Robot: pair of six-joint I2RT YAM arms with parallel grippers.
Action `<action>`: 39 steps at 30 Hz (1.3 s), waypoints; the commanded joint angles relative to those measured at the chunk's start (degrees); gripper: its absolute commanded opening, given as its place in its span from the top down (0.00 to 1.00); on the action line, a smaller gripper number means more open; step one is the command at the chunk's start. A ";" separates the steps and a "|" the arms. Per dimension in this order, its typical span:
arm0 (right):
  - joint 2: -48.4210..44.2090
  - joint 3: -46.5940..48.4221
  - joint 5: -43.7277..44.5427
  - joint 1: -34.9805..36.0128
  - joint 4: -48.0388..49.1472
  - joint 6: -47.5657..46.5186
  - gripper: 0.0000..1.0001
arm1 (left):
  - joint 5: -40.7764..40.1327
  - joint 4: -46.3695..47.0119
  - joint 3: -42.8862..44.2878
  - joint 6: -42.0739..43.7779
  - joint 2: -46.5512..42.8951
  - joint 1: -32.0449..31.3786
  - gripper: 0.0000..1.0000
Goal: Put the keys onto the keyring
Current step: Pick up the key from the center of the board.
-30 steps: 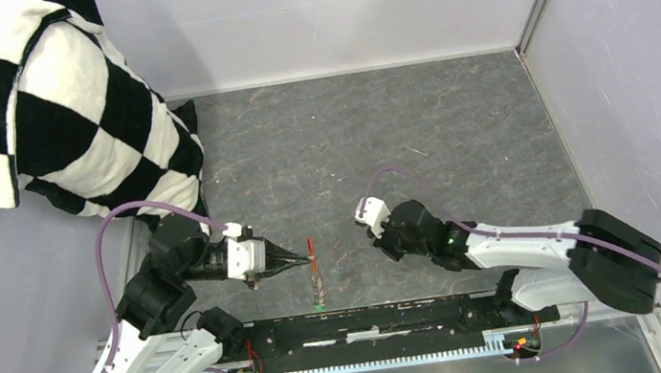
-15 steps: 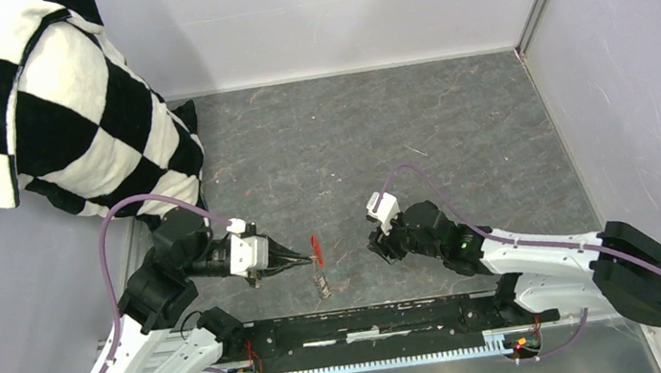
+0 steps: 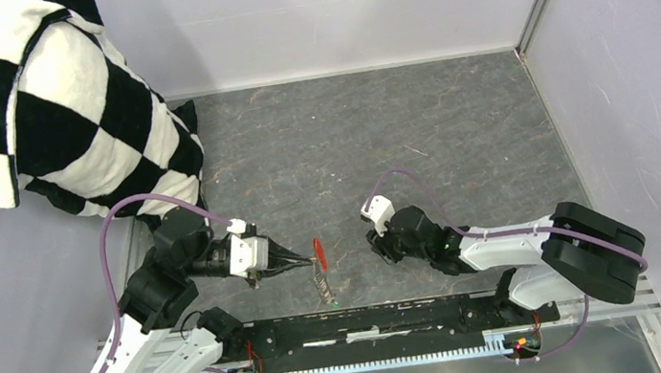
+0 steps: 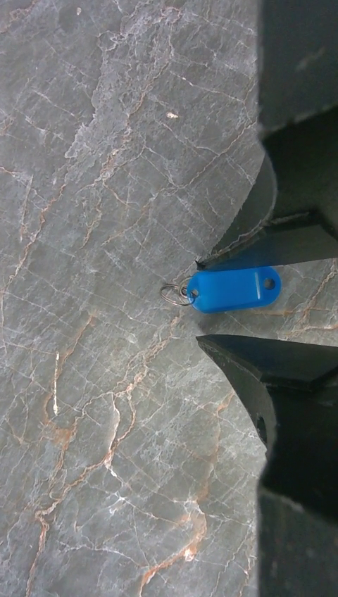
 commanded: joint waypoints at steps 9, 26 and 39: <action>2.95 3.46 1.74 -0.07 5.25 0.78 0.65 | 1.74 0.44 2.31 3.07 -0.93 -0.12 0.98; 2.65 2.84 3.08 -0.04 1.82 1.05 0.70 | 1.85 -0.28 2.78 3.58 -1.63 -0.12 0.98; -1.24 0.17 0.67 -0.05 5.99 -0.90 1.00 | 1.40 -0.79 2.61 3.66 -1.28 -0.12 0.98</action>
